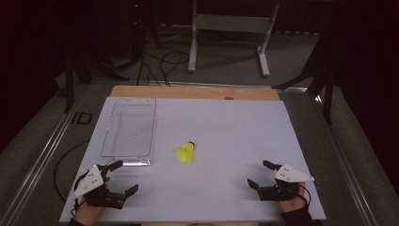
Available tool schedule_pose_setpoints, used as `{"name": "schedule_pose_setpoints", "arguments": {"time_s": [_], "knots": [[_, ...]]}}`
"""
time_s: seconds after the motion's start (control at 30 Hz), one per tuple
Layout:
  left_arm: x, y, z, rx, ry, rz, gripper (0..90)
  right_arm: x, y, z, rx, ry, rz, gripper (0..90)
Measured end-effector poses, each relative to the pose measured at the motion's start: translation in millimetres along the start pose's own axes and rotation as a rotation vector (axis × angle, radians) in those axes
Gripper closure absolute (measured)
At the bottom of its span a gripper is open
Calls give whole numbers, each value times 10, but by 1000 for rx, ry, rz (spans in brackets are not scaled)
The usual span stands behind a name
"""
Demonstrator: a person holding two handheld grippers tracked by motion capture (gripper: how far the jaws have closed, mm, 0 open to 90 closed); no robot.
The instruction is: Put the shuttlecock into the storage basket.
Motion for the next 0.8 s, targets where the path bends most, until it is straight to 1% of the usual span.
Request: {"name": "schedule_pose_setpoints", "arguments": {"time_s": [0.13,0.27,0.37,0.43,0.6,0.7,0.8], "knots": [[-5,-5,3,-2,-2,-5,0,4,5,-8,-2,12,-6,89],[3,-5,2,-6,0,-3,0,15,15,-18,-4,14,-2,89],[41,5,11,-19,-1,-3,0,20,30,-19,-8,13,1,89],[81,13,17,-28,-19,-14,0,20,35,-16,-12,9,2,89],[162,36,40,-68,-42,-50,0,26,38,-14,-13,12,2,89],[228,35,59,-96,-69,-82,0,34,40,-18,-18,8,2,89],[297,29,82,-122,-106,-120,0,41,43,-20,-15,9,6,89]]}}
Point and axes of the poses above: each handheld gripper's, and its own axes: y roughly backward along the jaws, x roughly out of its top, z roughly to its right, the point moved 4 cm from there along -y, roughly forward along the jaws, and after that the axes turned 14 degrees about x, right-handed, at the moved point
